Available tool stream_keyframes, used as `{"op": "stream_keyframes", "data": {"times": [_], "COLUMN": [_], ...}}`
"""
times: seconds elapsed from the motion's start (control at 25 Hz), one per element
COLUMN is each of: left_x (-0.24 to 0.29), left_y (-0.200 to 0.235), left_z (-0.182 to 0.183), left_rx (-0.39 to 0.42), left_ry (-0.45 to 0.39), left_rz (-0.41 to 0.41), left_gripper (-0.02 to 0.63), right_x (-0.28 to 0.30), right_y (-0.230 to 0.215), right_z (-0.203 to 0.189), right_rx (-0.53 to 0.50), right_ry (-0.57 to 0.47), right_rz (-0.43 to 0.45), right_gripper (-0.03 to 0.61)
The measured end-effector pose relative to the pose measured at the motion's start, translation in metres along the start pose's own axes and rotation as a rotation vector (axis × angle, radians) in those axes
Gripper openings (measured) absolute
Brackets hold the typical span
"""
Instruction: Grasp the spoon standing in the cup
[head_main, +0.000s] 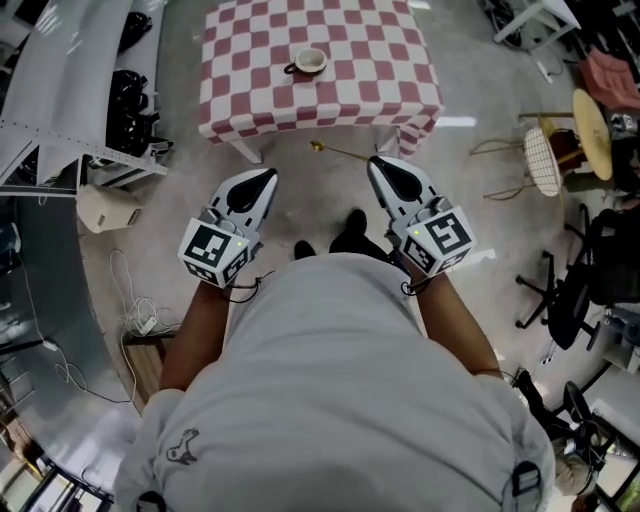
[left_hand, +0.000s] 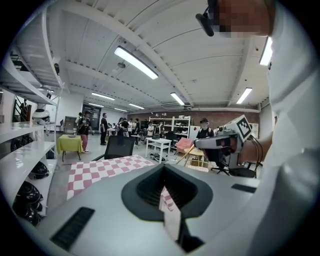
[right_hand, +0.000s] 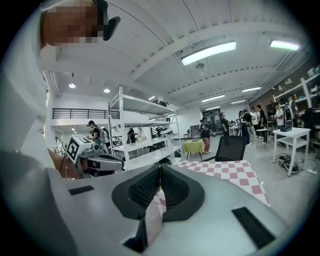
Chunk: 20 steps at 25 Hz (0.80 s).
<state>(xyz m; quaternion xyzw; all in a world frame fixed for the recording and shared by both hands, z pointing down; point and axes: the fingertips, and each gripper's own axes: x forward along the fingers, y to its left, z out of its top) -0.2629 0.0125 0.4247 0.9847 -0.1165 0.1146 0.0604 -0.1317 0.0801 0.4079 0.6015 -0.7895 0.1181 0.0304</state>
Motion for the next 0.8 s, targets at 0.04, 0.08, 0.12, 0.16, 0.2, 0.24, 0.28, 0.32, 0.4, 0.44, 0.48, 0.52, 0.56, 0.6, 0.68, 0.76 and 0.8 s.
{"op": "stream_keyframes", "data": {"times": [0.04,0.08,0.12,0.16,0.2,0.24,0.28,0.32,0.4,0.44,0.48,0.52,0.56,0.6,0.68,0.76,0.8], "left_x": [-0.004,-0.008,-0.010,-0.012,-0.014,-0.015,-0.016,-0.016,-0.015,-0.014,-0.014,-0.013,-0.013,-0.012,-0.010,-0.010,-0.010], "left_y": [0.000,0.000,0.000,0.000,0.000,0.000,0.000,-0.002,-0.004,-0.004,-0.004,-0.003,-0.004,-0.004,-0.005,-0.005,-0.004], "left_z": [0.000,0.001,0.001,0.001,0.001,0.001,0.002,0.002,0.003,0.003,0.003,0.003,0.004,0.004,0.004,0.002,0.002], "left_rx": [-0.005,-0.009,-0.010,-0.011,-0.013,-0.017,-0.019,-0.018,-0.002,0.006,0.009,0.007,0.003,0.000,0.000,0.001,0.002], "left_ry": [-0.005,-0.009,-0.012,-0.014,-0.015,-0.018,-0.020,-0.022,-0.019,-0.018,-0.018,-0.020,-0.023,-0.024,-0.022,-0.015,-0.011], "left_rz": [0.003,0.005,0.006,0.007,0.007,0.008,0.007,0.004,-0.007,-0.010,-0.011,-0.011,-0.012,-0.014,-0.021,-0.028,-0.031], "left_gripper": [0.011,0.011,0.011,0.011,0.011,0.011,0.011,0.011,0.011,0.011,0.011,0.011,0.011,0.011,0.011,0.011,0.011], "right_x": [-0.001,-0.001,-0.001,-0.002,-0.003,-0.004,-0.004,-0.005,-0.005,-0.005,-0.005,-0.005,-0.006,-0.006,-0.006,-0.006,-0.005], "right_y": [0.004,0.006,0.009,0.011,0.013,0.014,0.016,0.017,0.016,0.015,0.014,0.014,0.015,0.015,0.015,0.017,0.018], "right_z": [0.000,0.001,0.002,0.002,0.002,0.001,0.001,0.001,0.002,0.003,0.003,0.003,0.003,0.003,0.006,0.009,0.010], "right_rx": [0.002,0.002,0.001,0.001,0.003,0.005,0.005,0.000,-0.011,-0.012,-0.010,-0.008,-0.007,-0.004,0.013,0.026,0.030], "right_ry": [-0.001,-0.002,-0.005,-0.006,-0.006,-0.005,-0.002,0.001,0.002,0.000,-0.001,0.000,0.000,0.000,-0.005,-0.011,-0.013], "right_rz": [-0.001,-0.002,-0.002,-0.002,-0.003,-0.004,-0.006,-0.007,-0.011,-0.013,-0.016,-0.018,-0.019,-0.019,-0.015,-0.013,-0.012], "right_gripper": [0.034,0.032,0.034,0.034,0.034,0.032,0.034,0.033,0.033,0.033,0.033,0.032,0.032,0.034,0.034,0.032,0.032]}}
